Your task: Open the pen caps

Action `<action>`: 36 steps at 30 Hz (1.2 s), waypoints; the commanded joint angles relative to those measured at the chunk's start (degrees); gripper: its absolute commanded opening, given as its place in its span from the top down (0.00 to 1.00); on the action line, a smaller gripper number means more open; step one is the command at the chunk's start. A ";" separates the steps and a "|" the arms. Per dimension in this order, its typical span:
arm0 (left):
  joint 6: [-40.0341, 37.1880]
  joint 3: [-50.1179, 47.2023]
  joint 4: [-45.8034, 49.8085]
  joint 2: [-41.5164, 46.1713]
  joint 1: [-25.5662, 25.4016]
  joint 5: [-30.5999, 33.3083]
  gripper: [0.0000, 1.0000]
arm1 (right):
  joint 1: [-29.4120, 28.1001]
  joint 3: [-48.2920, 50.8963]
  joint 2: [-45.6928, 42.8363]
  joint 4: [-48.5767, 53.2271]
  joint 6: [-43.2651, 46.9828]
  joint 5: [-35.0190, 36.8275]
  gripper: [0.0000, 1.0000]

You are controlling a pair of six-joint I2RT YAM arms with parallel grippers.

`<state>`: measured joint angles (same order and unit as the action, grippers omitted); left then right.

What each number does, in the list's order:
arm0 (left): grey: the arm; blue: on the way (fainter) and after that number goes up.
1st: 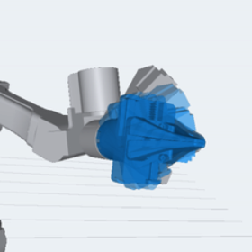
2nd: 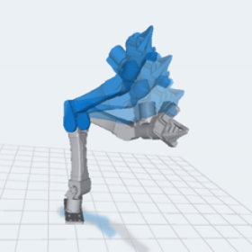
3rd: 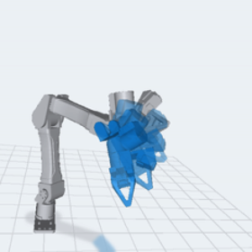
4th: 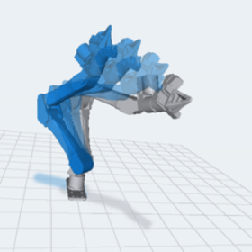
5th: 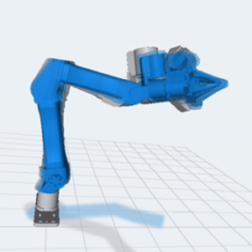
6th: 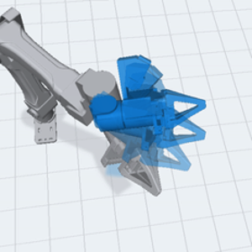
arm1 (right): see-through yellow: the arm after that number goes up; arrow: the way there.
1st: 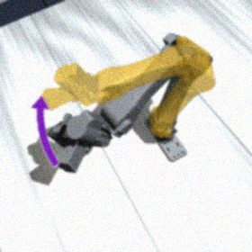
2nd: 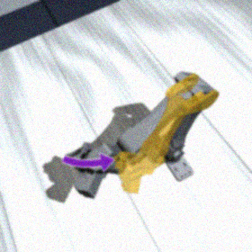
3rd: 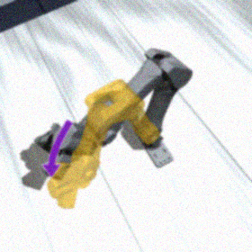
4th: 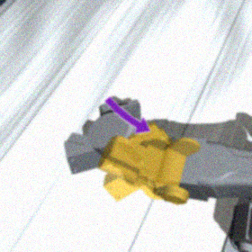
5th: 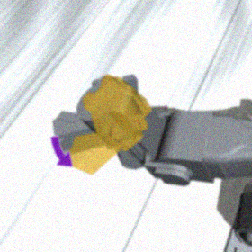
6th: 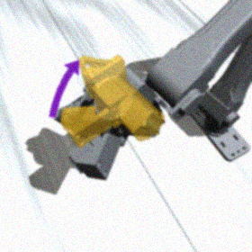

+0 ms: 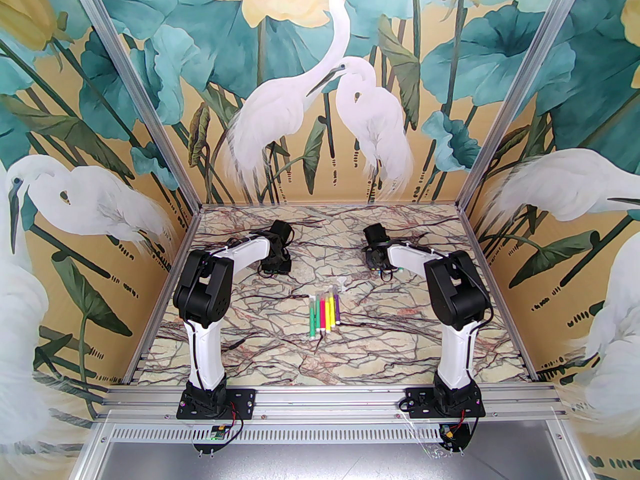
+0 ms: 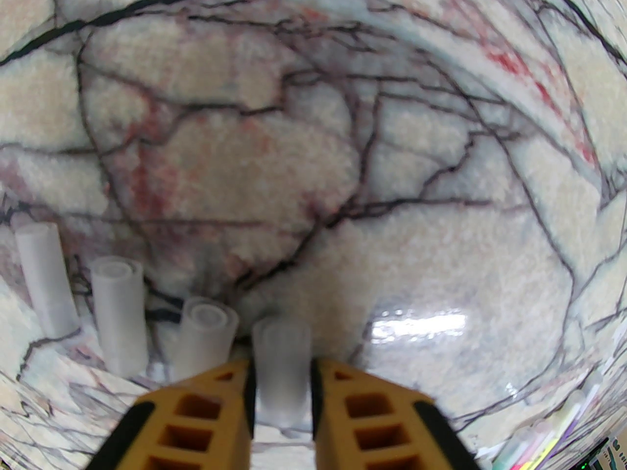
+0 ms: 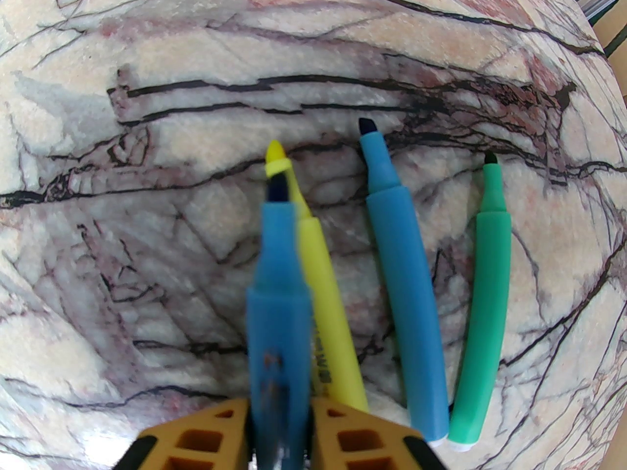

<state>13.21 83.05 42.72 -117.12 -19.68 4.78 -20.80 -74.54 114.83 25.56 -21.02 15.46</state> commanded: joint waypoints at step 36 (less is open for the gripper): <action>0.60 -25.29 -23.22 26.91 1.54 -17.92 0.25 | -16.05 11.53 -19.59 10.30 -1.75 -17.29 0.52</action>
<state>13.08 60.66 27.90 -93.30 -18.74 -9.61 -35.27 -63.68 95.24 33.76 -20.88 1.48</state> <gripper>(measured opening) 0.739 0.476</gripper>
